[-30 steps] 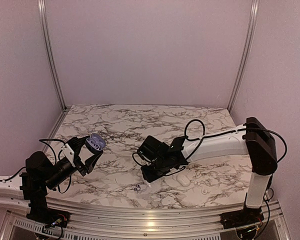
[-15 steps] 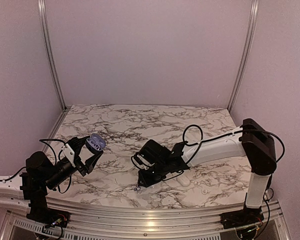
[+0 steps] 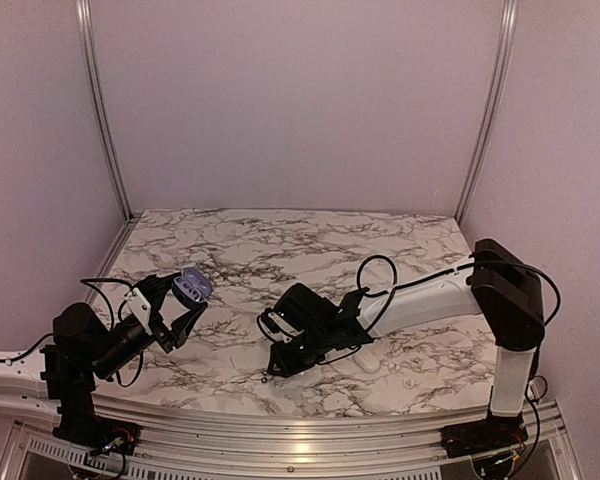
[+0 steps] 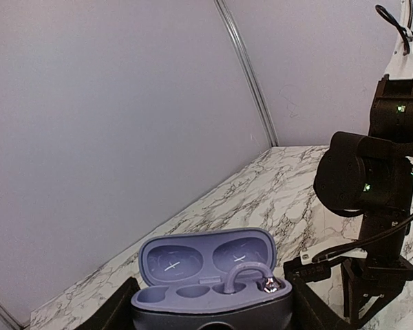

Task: Insert the wireless bluetooth earbuds into the charging case
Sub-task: Pick up the left earbud from the center of the board.

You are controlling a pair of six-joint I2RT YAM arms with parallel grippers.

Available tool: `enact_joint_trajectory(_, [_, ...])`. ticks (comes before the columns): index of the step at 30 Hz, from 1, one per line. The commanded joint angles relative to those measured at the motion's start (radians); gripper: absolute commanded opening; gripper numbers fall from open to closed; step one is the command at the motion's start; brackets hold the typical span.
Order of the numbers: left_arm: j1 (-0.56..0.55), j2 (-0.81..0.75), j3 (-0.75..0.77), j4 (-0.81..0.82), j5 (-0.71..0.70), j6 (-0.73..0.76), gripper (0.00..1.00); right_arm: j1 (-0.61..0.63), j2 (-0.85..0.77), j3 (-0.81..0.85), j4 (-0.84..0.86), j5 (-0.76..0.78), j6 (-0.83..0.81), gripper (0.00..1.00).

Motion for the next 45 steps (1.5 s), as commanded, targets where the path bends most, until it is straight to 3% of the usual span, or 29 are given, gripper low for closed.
enact_joint_trajectory(1, [0.003,0.001,0.03,0.016,-0.016,0.009,0.24,0.021,0.022,0.014,0.046,-0.039,-0.007,0.26])
enact_joint_trajectory(16, [0.003,0.003,0.03,0.016,-0.02,0.012,0.24,0.052,0.066,0.059,0.088,-0.084,-0.005,0.2])
enact_joint_trajectory(32, [0.004,0.003,0.03,0.017,-0.023,0.012,0.24,0.051,0.067,0.069,0.145,-0.083,0.006,0.01])
enact_joint_trajectory(45, [0.004,0.006,0.029,0.017,-0.027,0.015,0.24,0.05,0.084,0.104,0.203,-0.129,-0.003,0.0])
